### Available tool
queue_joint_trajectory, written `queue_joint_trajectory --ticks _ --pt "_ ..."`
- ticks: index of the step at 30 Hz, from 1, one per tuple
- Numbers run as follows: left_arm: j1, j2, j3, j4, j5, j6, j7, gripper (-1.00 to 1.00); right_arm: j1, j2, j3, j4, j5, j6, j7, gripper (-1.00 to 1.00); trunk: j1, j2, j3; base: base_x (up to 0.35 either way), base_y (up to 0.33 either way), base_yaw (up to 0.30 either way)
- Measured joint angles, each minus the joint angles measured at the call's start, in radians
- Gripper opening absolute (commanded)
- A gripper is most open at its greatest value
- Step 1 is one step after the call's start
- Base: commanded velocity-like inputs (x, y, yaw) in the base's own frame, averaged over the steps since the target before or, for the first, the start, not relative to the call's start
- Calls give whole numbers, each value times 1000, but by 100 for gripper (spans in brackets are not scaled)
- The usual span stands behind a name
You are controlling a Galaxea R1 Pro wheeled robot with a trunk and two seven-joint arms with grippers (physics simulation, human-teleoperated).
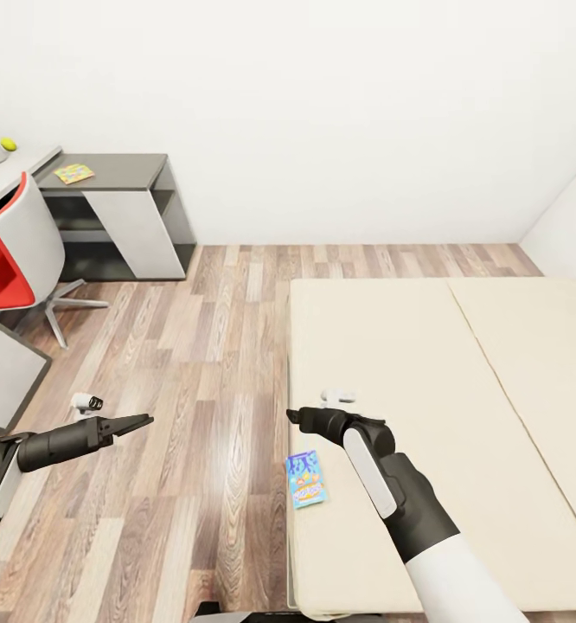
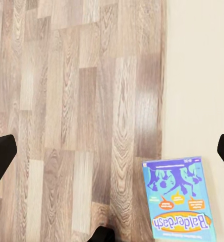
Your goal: Put all the toys in the child's room - the three board games (two on the bed and one on the table), the two jigsaw puzzles on the table, and the tennis ball on the table - inside the toy box on the table in the child's room.
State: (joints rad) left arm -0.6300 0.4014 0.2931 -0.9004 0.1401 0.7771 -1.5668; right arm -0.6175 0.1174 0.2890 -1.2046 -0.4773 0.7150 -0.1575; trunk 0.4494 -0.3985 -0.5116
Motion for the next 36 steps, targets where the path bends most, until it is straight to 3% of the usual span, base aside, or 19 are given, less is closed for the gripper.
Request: queue_joint_trajectory --ticks 32,36 --pt "0 1 1 0 -2 2 1 100 0 2 1 30 1 -1 -1 100 0 0 53 0 0 0" --pt "0 5 1 0 -2 2 69 100 0 2 1 47 2 -2 -1 100 0 0 59 0 0 0"
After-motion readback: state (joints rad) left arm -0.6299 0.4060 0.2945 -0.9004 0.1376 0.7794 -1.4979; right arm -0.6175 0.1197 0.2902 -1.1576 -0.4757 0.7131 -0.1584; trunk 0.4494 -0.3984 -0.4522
